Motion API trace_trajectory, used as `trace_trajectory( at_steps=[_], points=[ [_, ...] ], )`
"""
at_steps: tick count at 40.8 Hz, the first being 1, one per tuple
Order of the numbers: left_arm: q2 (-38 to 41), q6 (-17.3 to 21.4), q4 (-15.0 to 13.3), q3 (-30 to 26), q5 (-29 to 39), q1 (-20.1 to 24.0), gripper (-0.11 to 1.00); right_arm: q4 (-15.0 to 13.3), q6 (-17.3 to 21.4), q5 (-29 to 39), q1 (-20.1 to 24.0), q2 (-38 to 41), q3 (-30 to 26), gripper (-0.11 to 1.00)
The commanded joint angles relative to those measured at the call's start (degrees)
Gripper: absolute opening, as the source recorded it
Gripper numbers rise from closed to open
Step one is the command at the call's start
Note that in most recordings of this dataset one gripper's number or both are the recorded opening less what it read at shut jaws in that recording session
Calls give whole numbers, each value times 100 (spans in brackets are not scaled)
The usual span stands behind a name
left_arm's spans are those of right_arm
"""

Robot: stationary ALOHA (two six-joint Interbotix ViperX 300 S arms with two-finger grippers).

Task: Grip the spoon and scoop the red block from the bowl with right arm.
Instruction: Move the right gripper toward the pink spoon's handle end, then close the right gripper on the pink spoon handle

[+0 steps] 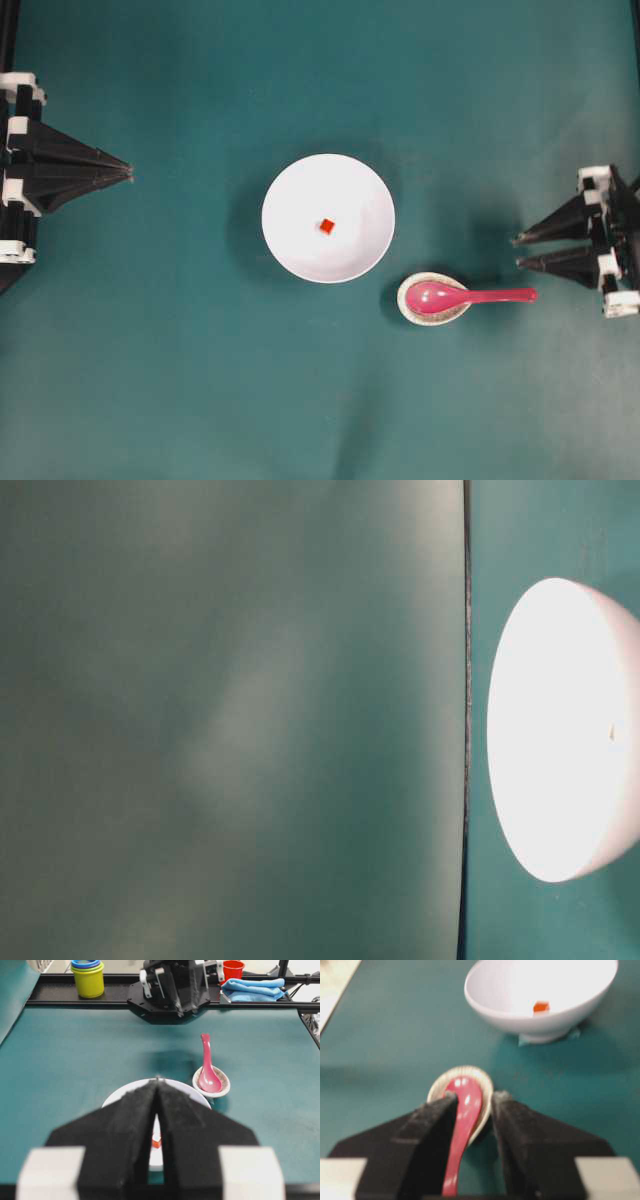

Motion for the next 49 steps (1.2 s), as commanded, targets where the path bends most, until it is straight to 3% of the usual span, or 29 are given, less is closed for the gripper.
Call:
trace_trajectory(
  at_steps=[1,21,49],
  points=[
    [79,18,18,-141,-35,44,0,105,26,-88,237,255,-53,42],
    [202,26,26,-123,-35,70,0,1336,35,-598,1433,1318,-149,42],
    [202,35,35,-97,26,70,0,1397,-44,-940,1600,2514,-404,42]
  ],
)
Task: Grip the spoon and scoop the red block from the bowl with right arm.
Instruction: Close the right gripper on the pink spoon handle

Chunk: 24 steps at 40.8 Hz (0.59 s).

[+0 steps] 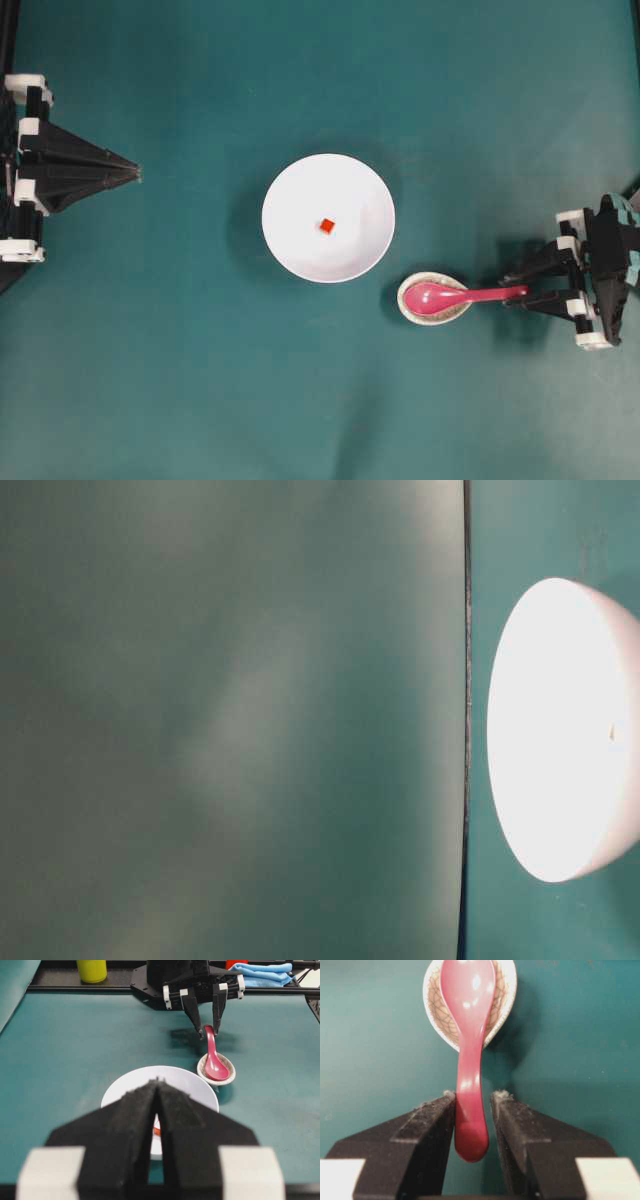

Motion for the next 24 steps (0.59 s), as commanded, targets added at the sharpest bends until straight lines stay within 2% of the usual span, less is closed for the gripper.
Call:
trace_trajectory(
  at_steps=[1,15,24],
  points=[
    [35,9,18,-97,-26,18,0,9,0,-158,26,-18,-35,42],
    [35,9,26,-97,-9,18,0,0,-193,-185,26,-9,-70,38],
    [35,9,18,-97,53,18,0,0,-246,-176,26,-18,-70,29]
  ],
)
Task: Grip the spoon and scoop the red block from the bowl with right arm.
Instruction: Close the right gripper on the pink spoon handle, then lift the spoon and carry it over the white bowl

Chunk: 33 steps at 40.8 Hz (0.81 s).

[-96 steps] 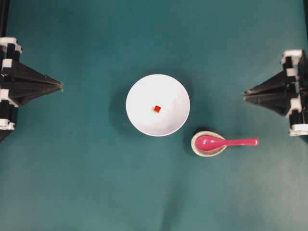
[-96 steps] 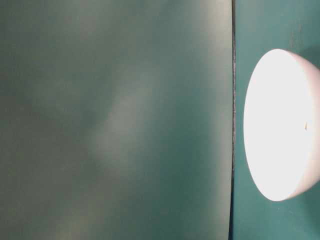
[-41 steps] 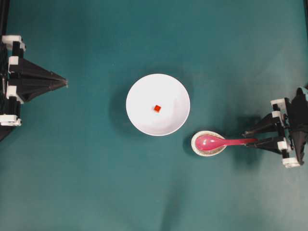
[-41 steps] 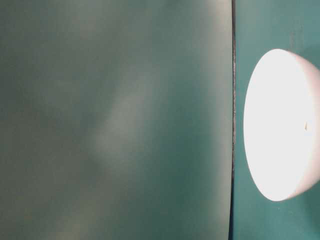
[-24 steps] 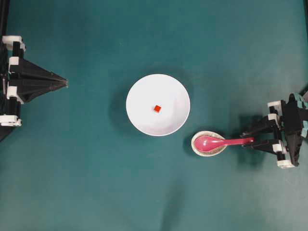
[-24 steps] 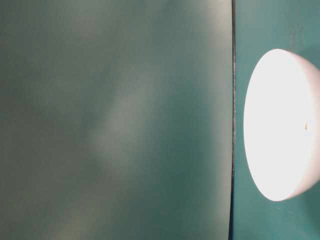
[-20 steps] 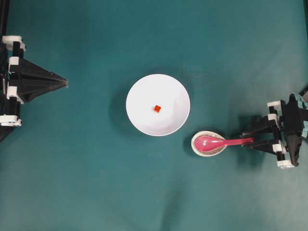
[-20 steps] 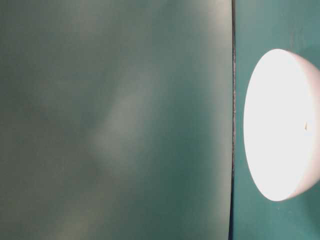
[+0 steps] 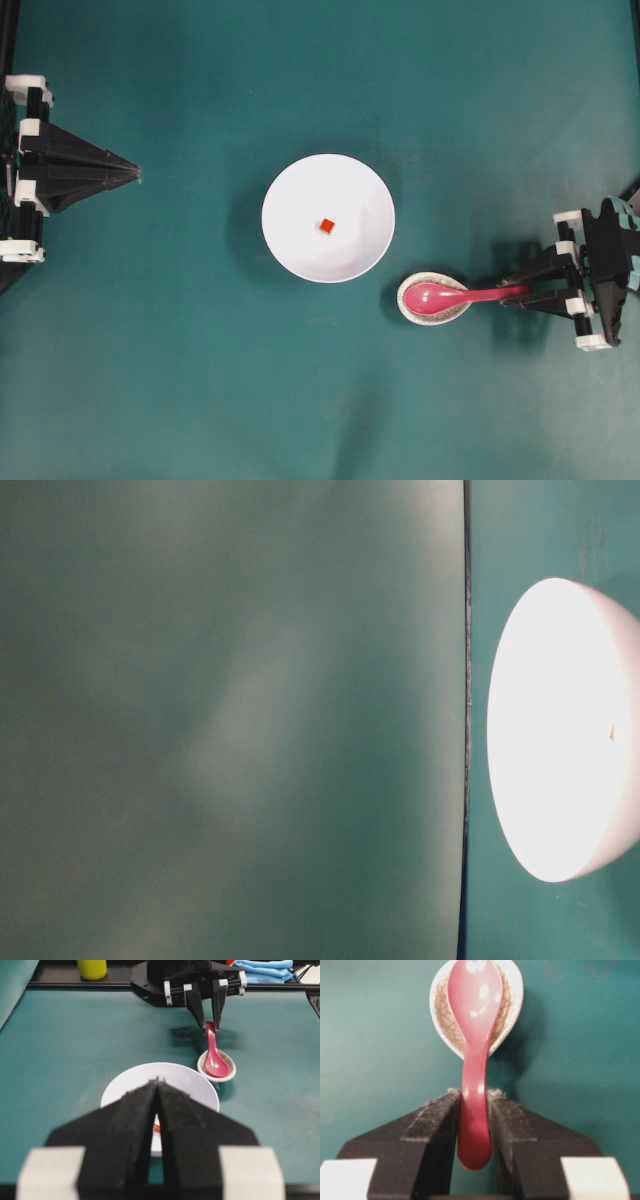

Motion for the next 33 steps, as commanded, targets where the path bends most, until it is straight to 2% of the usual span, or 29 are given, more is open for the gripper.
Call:
trace_trajectory(
  at_steps=[1,17,23,27,33],
  points=[
    [35,9,18,-97,-18,18,0,9,-9,-53,26,-26,-44,28],
    [35,9,18,-97,53,18,0,18,-70,-70,18,-123,-255,25],
    [35,9,18,-97,79,18,0,26,-281,132,-185,-475,-519,25],
    [35,9,18,-97,88,18,0,18,-483,562,-475,-800,-747,25],
    [35,0,18,-97,79,18,0,26,-826,1688,-1037,-1336,-1151,25]
  ],
)
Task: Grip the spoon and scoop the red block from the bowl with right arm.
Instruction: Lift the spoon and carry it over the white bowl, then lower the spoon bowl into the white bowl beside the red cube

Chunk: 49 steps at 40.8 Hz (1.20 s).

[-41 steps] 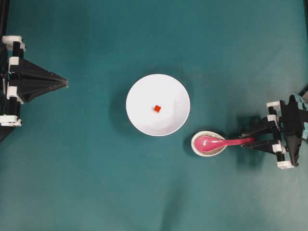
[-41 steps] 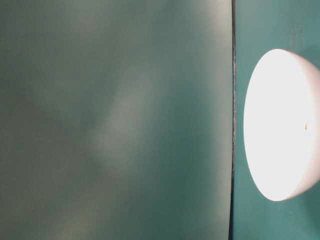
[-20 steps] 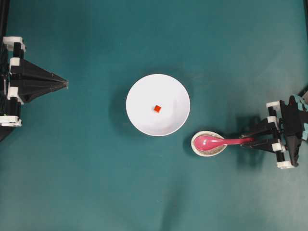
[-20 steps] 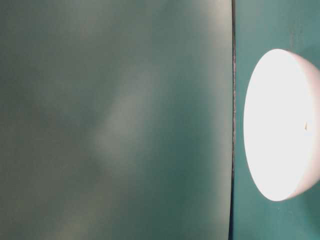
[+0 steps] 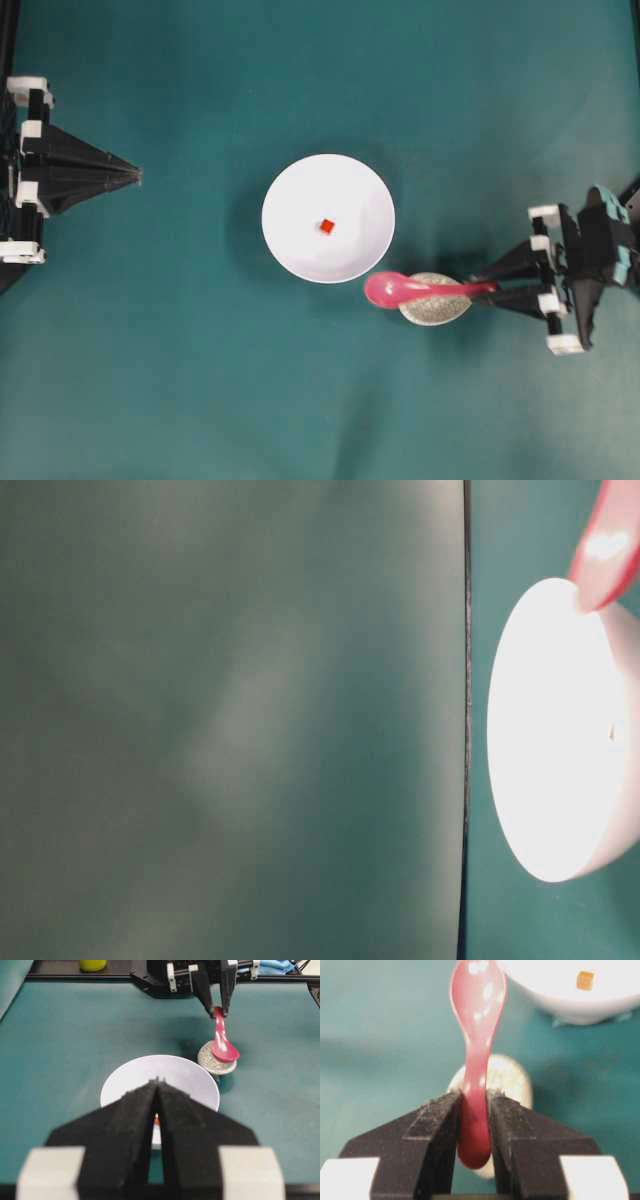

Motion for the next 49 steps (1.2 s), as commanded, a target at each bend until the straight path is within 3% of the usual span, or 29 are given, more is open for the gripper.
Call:
trace_trajectory(
  at_steps=[1,12,20,28,37,49],
  points=[
    [35,0,18,-97,-35,18,0,0,-185,765,-360,-378,-360,25],
    [35,0,18,-97,35,18,0,-18,-817,3384,-1512,-1230,-1415,25],
    [35,-9,18,-97,141,9,0,-18,-800,5581,-2496,-1345,-2470,25],
    [35,-9,18,-97,281,9,0,-35,-694,7629,-3313,-817,-3489,25],
    [35,-9,18,-97,299,9,0,-220,-677,8587,-3463,26,-4271,25],
    [35,0,18,-97,299,-26,0,-756,-668,8895,-3463,659,-4896,25]
  ],
)
